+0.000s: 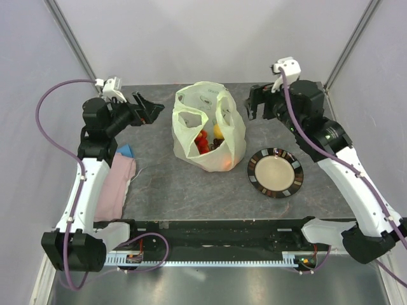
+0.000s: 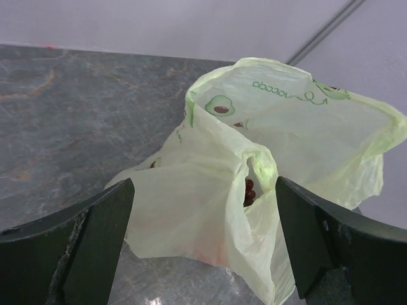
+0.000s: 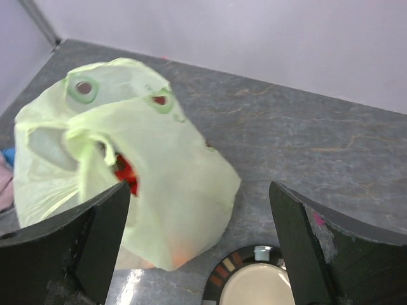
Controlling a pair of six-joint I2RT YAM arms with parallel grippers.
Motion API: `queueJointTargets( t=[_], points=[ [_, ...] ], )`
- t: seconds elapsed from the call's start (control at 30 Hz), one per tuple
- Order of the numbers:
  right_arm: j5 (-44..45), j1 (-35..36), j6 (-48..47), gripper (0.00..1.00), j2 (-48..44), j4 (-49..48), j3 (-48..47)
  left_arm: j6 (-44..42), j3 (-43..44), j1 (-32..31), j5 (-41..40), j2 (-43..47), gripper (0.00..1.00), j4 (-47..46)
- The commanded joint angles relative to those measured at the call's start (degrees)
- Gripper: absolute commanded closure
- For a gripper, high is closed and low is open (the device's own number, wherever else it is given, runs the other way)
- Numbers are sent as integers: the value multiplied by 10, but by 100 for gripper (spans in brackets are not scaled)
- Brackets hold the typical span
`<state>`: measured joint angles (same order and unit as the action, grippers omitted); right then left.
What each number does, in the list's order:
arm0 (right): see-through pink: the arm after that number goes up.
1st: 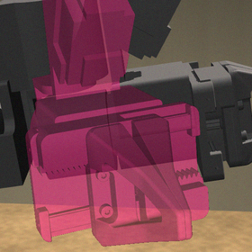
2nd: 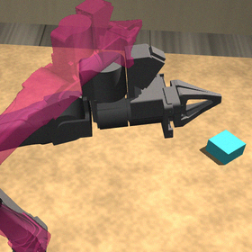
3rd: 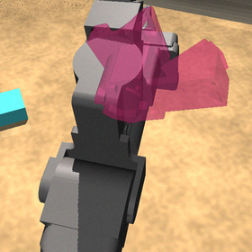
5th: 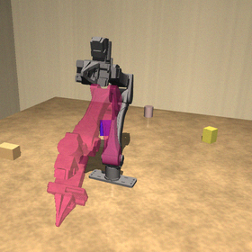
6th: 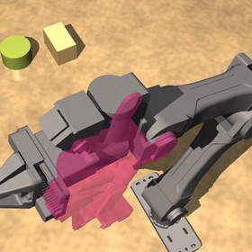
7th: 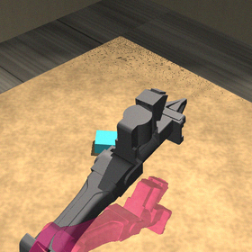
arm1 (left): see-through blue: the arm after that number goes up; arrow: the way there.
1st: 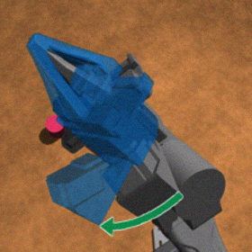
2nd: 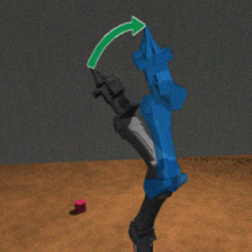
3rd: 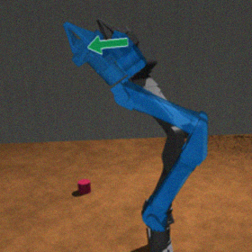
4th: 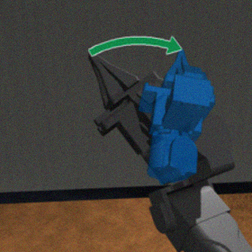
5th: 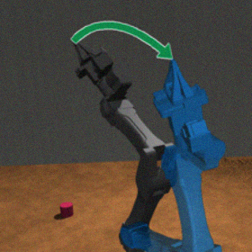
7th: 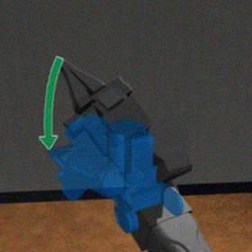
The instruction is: Place the fruits into the plastic bag
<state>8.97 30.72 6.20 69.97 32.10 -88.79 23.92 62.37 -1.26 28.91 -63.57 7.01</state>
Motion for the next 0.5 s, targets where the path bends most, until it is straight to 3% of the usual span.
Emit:
queueJointTargets(
  t=[0.0, 0.23, 0.47],
  points=[
    [-4, -76, 37, 2, -29, -6, 8, -32, -9, 12, -58, 41, 1, 22],
    [-10, -216, 105, 2, -55, -36, 93, -77, -25, 12, -51, 87, 1, 50],
    [22, -238, 123, 2, -113, -83, 207, -102, -48, 12, -72, 115, 1, 65]
  ],
)
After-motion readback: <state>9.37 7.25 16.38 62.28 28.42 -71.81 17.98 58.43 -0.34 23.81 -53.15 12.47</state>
